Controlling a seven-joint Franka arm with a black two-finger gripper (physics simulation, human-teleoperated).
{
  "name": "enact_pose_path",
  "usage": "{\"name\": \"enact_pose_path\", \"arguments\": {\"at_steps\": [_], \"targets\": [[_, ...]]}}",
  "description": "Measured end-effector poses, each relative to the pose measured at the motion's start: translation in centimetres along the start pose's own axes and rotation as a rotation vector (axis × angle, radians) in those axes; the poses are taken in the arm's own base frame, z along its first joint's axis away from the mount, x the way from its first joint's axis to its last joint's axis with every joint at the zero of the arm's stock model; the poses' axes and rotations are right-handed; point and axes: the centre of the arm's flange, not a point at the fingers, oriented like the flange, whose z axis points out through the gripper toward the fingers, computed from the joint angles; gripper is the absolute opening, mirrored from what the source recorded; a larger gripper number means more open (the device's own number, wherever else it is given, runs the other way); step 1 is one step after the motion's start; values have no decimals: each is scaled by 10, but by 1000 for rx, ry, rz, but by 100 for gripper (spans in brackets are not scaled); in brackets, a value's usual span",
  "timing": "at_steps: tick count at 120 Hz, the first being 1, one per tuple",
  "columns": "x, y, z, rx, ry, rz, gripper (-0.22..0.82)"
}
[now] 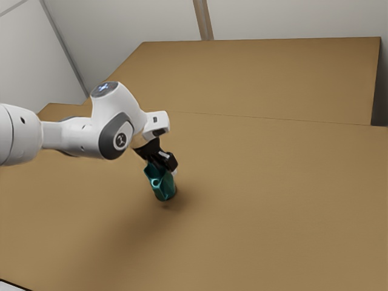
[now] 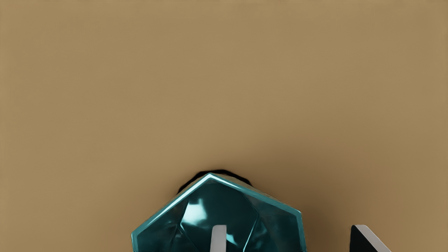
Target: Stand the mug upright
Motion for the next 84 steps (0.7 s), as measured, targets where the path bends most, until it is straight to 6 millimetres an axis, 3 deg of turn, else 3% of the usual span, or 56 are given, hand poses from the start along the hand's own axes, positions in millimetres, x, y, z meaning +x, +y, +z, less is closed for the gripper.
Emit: {"name": "enact_pose_path", "arguments": {"at_steps": [12, 34, 61, 76, 84], "targets": [[3, -1, -18, 1, 35, -3, 37], [4, 1, -68, -4, 103, 2, 49], [99, -62, -178, 61, 88, -12, 57], [107, -76, -231, 76, 32, -10, 58], [101, -76, -245, 68, -9, -8, 59]]}}
